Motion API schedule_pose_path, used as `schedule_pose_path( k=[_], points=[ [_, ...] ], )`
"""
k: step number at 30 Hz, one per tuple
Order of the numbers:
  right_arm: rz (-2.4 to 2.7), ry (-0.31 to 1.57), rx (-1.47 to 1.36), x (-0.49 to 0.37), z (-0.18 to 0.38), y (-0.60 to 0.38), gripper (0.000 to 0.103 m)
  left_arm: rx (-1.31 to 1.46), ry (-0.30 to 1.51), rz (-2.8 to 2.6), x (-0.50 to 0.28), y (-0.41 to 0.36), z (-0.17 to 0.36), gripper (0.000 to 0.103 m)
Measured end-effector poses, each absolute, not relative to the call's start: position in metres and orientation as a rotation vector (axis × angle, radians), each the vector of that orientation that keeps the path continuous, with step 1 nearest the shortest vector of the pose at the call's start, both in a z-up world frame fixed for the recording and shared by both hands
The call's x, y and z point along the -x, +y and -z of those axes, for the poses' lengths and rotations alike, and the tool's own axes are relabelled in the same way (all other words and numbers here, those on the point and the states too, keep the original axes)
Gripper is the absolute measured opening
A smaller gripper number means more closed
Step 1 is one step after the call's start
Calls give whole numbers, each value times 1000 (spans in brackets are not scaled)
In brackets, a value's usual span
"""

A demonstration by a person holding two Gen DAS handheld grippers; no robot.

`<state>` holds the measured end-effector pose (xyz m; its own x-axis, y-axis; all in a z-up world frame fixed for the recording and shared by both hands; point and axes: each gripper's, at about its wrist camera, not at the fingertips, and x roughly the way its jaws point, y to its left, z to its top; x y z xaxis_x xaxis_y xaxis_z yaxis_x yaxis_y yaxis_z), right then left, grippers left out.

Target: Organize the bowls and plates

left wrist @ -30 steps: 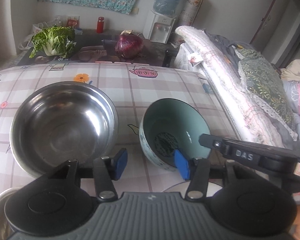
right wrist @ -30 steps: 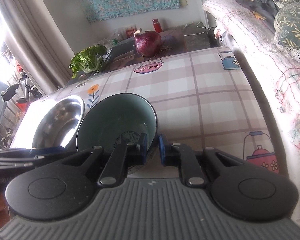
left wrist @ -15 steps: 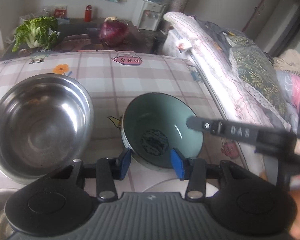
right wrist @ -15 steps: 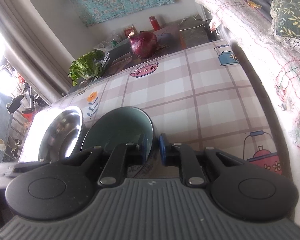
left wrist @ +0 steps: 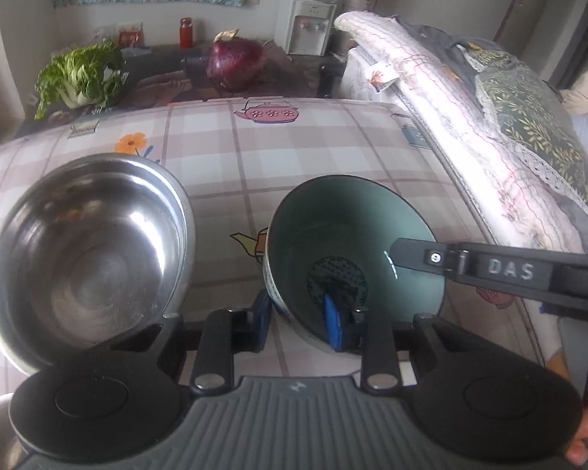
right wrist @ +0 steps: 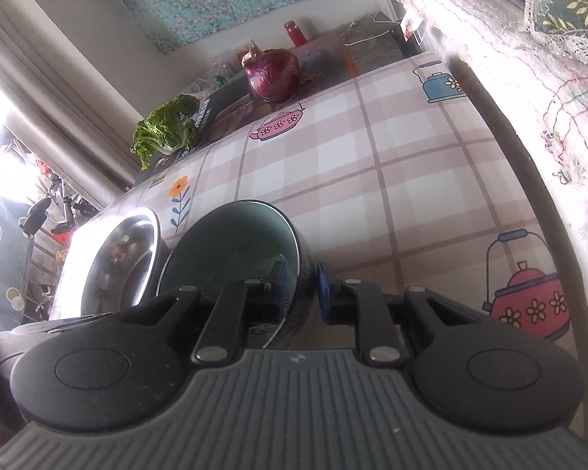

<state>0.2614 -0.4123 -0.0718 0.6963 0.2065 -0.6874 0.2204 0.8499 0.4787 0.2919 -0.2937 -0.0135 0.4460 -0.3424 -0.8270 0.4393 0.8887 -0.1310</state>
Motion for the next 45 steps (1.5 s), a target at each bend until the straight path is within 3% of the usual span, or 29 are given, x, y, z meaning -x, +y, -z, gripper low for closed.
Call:
schedule_pose_path(
  k=[11, 27, 45],
  points=[
    [5, 792, -600, -259, 80, -413, 17, -173, 1028, 475, -300, -306, 25, 37],
    [23, 770, -595, -252, 84, -407, 17, -173, 1045, 451, -301, -309, 30, 29],
    [21, 777, -658, -253, 89, -410, 22, -152, 1075, 475, -308, -308, 33, 35]
  ],
)
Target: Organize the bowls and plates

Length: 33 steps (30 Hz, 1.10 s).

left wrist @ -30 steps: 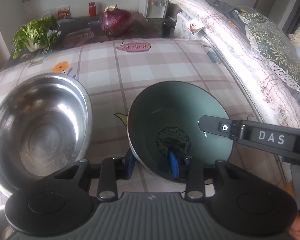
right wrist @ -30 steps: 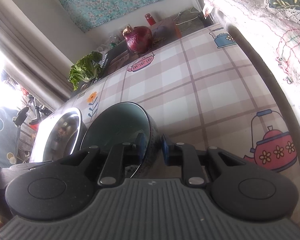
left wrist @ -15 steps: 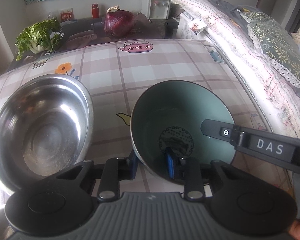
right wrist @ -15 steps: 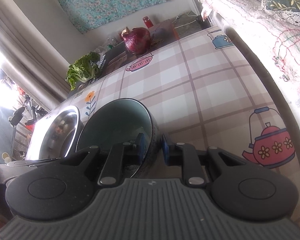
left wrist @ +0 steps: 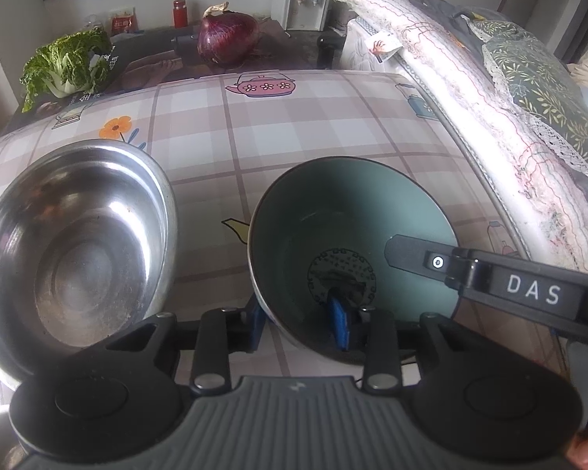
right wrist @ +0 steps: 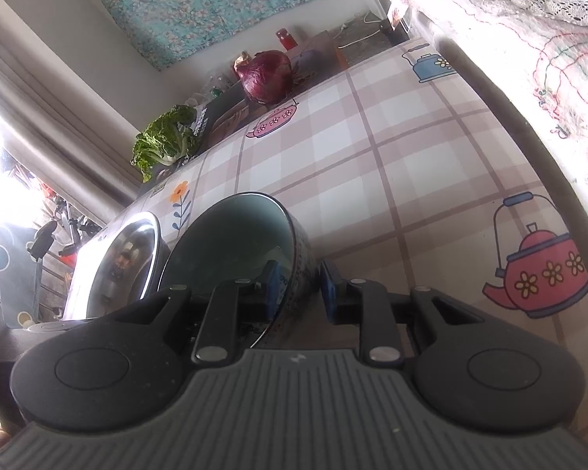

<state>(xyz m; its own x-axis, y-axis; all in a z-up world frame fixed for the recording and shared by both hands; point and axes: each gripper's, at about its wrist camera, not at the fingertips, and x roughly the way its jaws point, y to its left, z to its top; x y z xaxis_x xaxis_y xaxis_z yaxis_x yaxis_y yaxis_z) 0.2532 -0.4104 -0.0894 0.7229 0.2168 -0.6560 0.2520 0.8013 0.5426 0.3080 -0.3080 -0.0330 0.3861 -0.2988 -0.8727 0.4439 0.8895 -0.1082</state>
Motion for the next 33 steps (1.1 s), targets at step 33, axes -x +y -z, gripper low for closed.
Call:
schedule_pose_path(
  k=[33],
  points=[
    [55, 722, -608, -247, 62, -406, 23, -102, 1028, 463, -300, -309, 4, 34]
  ],
)
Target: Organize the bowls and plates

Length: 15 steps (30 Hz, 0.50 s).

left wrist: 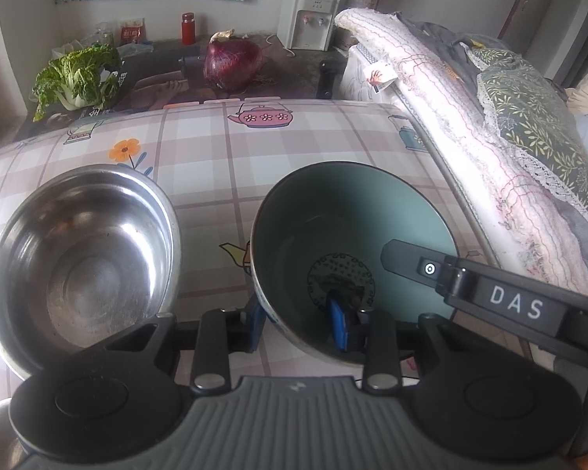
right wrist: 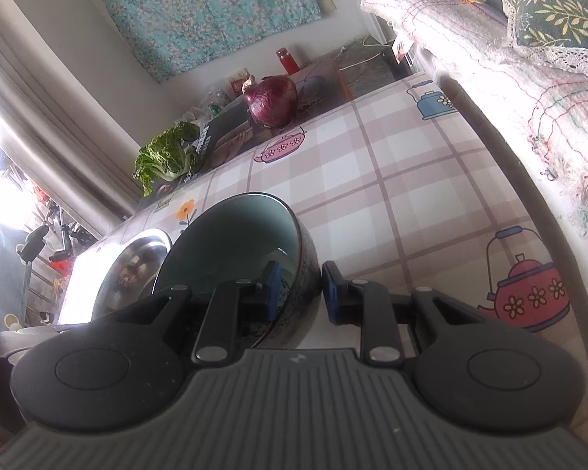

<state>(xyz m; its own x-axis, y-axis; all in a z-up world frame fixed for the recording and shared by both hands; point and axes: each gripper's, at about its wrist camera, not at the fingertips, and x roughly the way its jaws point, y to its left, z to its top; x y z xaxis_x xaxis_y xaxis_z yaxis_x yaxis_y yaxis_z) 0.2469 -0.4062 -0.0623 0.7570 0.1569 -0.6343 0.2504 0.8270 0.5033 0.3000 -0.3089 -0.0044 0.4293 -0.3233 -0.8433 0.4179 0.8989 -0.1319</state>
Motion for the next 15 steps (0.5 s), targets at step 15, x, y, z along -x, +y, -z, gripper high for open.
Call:
schedule_pose_path(
  k=[15],
  points=[
    [31, 686, -589, -238, 34, -396, 23, -62, 971, 459, -293, -289, -28, 34]
  ],
)
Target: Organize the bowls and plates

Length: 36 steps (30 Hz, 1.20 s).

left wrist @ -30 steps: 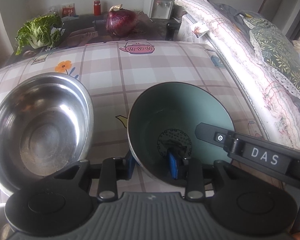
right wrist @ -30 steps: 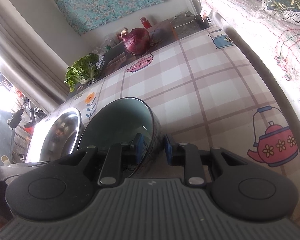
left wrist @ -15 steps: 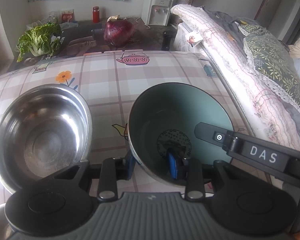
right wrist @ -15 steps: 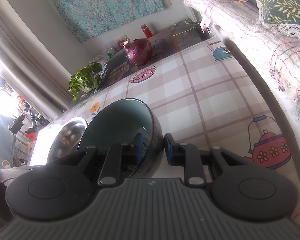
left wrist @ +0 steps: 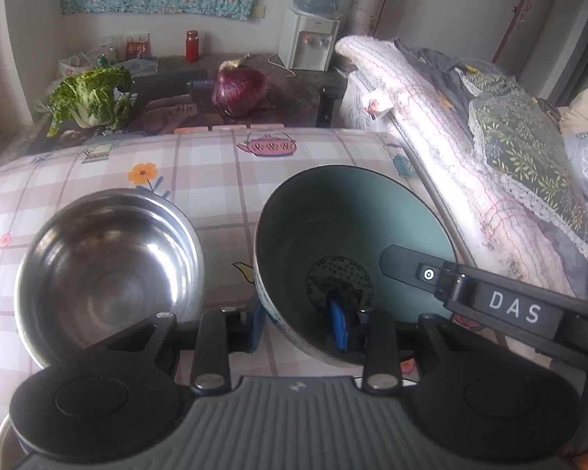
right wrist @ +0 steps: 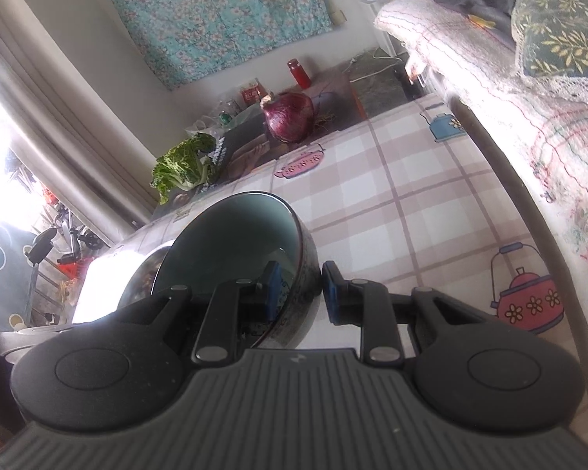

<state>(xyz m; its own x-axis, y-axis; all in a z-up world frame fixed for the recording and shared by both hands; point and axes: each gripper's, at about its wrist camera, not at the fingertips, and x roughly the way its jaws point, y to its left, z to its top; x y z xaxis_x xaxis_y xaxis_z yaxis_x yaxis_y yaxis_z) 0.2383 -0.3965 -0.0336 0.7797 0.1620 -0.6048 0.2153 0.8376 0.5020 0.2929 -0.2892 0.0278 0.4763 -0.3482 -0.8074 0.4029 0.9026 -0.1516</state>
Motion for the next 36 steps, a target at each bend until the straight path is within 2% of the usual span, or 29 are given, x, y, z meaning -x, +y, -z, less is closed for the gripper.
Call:
schedule_pose_path(
  k=[12, 24, 31, 34, 36],
  points=[
    [-110, 674, -554, -277, 3, -333, 23, -8, 882, 329, -312, -212, -61, 34],
    [-186, 808, -509, -341, 44, -262, 22, 28, 978, 211, -358, -156, -7, 33],
    [-160, 830, -359, -353, 62, -234, 23, 43, 986, 197, -359, -141, 6, 33],
    [-144, 821, -303, -352, 58, -228, 34, 48, 935, 200, -352, -135, -5, 37],
    [-151, 807, -315, -350, 55, -230, 44, 69, 906, 204, -347, -128, -15, 50]
  ],
)
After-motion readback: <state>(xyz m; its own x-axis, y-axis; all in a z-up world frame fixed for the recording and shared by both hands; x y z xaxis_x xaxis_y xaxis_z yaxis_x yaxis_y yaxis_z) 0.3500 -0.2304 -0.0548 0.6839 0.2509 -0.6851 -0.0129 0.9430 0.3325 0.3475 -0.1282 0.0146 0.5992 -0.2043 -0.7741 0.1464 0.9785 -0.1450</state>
